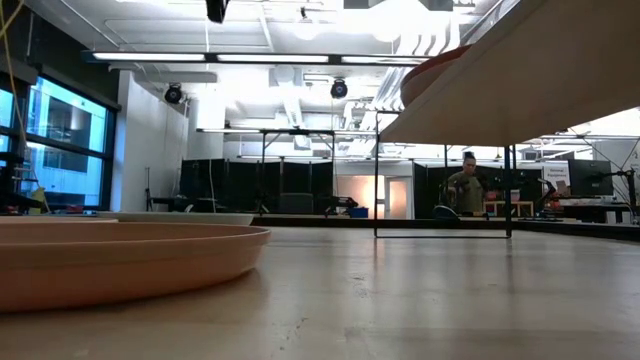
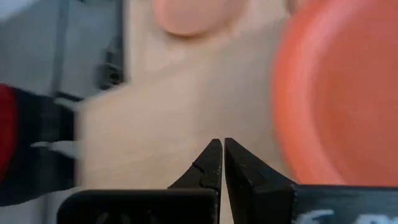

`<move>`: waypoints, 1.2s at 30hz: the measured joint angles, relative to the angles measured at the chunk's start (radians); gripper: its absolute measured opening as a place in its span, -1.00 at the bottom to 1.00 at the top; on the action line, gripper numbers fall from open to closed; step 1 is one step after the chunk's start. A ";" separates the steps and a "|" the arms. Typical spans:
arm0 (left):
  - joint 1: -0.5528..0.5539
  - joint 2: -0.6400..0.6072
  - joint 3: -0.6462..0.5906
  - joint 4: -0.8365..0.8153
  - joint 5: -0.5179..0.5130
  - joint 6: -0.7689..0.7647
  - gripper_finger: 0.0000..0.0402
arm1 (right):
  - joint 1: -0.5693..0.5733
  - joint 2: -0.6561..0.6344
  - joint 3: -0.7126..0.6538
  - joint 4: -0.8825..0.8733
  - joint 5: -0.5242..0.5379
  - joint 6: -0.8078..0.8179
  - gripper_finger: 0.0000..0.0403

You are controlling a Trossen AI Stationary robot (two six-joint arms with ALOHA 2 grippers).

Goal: Place and stack plates onto a shelf
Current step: Stack the blue plate on top of the orange plate on the shelf

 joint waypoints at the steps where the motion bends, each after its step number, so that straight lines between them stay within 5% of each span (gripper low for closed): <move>1: 0.000 -0.014 0.000 0.007 0.020 -0.016 -0.28 | 0.000 0.000 0.019 0.004 -0.007 -0.011 -1.00; 9: 0.000 -0.161 0.001 0.008 0.046 0.015 -0.28 | -0.031 0.000 0.143 0.197 0.270 -0.295 -1.00; 14: 0.000 -0.210 0.001 0.002 0.046 0.061 -0.28 | -0.101 -0.015 0.147 0.278 0.245 -0.435 -1.00; 22: 0.000 -0.211 0.001 -0.068 0.046 0.034 -0.28 | -0.146 -0.250 -0.031 0.307 0.211 -0.329 -1.00; 30: 0.001 -0.186 0.001 -0.069 0.038 0.053 -0.28 | -0.147 -0.384 -0.261 0.768 0.285 -0.355 -1.00; 36: 0.001 -0.172 0.001 -0.069 0.037 0.053 -0.28 | -0.147 -0.370 -0.281 0.810 0.284 -0.375 -1.00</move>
